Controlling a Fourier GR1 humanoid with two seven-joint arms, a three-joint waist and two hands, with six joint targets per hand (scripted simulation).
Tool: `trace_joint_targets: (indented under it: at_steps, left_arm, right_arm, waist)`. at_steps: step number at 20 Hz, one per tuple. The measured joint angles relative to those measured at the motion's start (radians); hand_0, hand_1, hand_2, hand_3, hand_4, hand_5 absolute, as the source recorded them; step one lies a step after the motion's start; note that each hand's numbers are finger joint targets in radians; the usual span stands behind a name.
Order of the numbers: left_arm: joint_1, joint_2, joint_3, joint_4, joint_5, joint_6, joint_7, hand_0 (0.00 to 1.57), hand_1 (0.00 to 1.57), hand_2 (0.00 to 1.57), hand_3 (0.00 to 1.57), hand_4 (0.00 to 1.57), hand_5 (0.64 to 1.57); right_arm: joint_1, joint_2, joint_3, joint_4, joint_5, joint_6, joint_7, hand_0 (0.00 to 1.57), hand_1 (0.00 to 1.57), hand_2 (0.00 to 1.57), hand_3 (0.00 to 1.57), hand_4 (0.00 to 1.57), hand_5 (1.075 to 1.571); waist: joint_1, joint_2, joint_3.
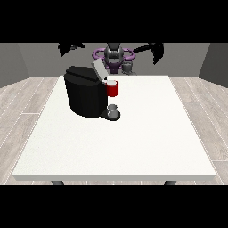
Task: Insert the coffee pod into the coffee machine and close the lid
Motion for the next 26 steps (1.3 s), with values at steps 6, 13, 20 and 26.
trace_joint_targets:
  at_steps: [6, 13, 20, 26]
  left_arm:
    - [0.08, -0.051, 0.001, -0.052, 0.066, -0.045, 0.009, 0.0, 0.0, 0.0, 0.0, 0.0, 1.571]
    - [0.177, -0.084, -0.017, -0.146, 0.136, -0.081, -0.002, 0.0, 0.0, 0.0, 0.0, 0.0, 1.571]
    - [0.243, -0.108, -0.074, -0.314, 0.202, -0.071, 0.067, 0.0, 0.0, 0.0, 0.0, 0.0, 1.571]
    - [0.317, -0.11, -0.113, -0.456, 0.266, -0.075, 0.125, 0.0, 0.0, 0.0, 0.0, 0.0, 1.571]
  right_arm:
    - [-0.059, -0.034, -0.008, -0.028, -0.021, 0.039, 0.042, 0.0, 0.0, 0.0, 0.0, 0.0, 1.571]
    - [-0.122, -0.045, 0.03, -0.033, 0.017, 0.061, 0.058, 0.0, 0.0, 0.0, 0.0, 0.22, 1.571]
    - [-0.199, -0.034, 0.041, 0.017, 0.04, 0.074, 0.063, 0.0, 0.0, 0.0, 0.0, 0.0, 1.571]
    - [-0.259, -0.032, 0.0, 0.109, 0.024, 0.086, 0.028, 0.0, 0.0, 0.0, 0.0, 0.0, 1.571]
  waist:
    - [0.08, -0.021, 0.0003]
    - [0.141, 0.012, 0.0003]
    - [0.172, 0.061, 0.0009]
    - [0.193, 0.114, 0.0007]
